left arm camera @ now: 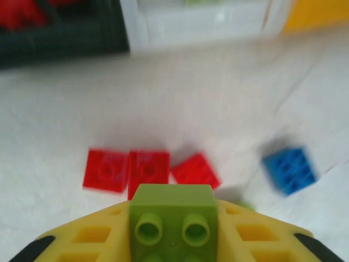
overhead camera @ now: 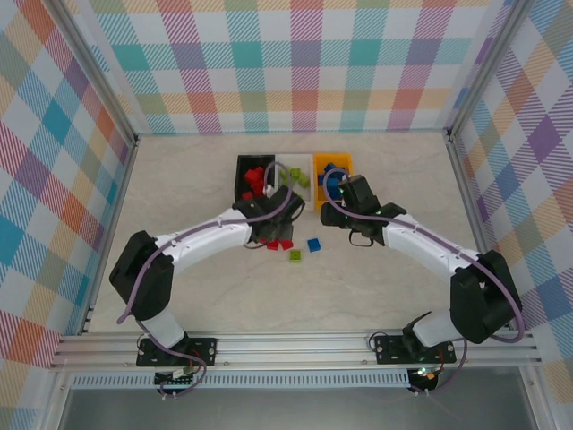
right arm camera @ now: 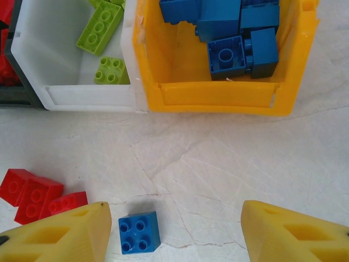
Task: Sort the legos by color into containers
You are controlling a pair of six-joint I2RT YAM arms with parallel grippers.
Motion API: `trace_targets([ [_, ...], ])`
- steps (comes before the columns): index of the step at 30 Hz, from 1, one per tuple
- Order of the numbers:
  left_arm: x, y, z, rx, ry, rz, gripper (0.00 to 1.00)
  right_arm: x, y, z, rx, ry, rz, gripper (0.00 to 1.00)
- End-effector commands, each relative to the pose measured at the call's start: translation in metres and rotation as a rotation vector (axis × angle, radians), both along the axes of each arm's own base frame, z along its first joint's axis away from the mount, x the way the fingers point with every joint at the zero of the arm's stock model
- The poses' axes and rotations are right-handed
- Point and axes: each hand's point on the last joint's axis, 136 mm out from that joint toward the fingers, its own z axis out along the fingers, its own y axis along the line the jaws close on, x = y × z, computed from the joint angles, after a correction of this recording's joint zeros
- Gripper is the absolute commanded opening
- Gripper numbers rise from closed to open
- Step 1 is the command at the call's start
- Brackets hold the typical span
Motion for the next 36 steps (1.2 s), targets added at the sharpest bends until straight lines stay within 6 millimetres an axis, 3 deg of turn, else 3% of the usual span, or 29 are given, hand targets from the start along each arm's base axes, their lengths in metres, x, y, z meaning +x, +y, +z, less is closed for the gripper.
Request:
trace_targets([
  [1,0.046,0.007,0.017,0.018,-0.072,0.080,0.34,-0.001,-0.003,0.004,0.021,-0.015,-0.020,0.65],
  [5,0.096,-0.002,0.021,0.044,-0.124,0.130,0.33,-0.005,-0.005,0.002,0.020,-0.008,-0.023,0.65],
  [9,0.133,-0.009,0.016,0.091,-0.144,0.162,0.32,-0.009,-0.007,0.000,0.029,0.000,-0.026,0.65],
  [14,0.157,-0.026,0.007,0.091,-0.143,0.160,0.32,-0.019,-0.011,-0.004,0.030,0.013,-0.025,0.65],
  [18,0.163,-0.040,-0.001,0.060,-0.110,0.139,0.38,-0.028,-0.012,-0.009,0.045,0.032,-0.016,0.66],
  [24,0.149,-0.052,0.020,-0.015,-0.118,0.108,0.61,-0.042,0.001,-0.012,0.092,0.064,0.049,0.67],
  [28,0.127,-0.051,0.041,-0.081,-0.130,0.098,0.75,-0.053,0.018,-0.010,0.101,0.073,0.109,0.67],
  [32,0.088,-0.033,0.062,-0.176,-0.161,0.111,0.91,-0.069,0.047,-0.012,0.098,0.101,0.178,0.67],
  [36,0.044,0.007,0.070,-0.224,-0.190,0.154,1.00,-0.083,0.076,-0.029,0.055,0.146,0.231,0.67],
])
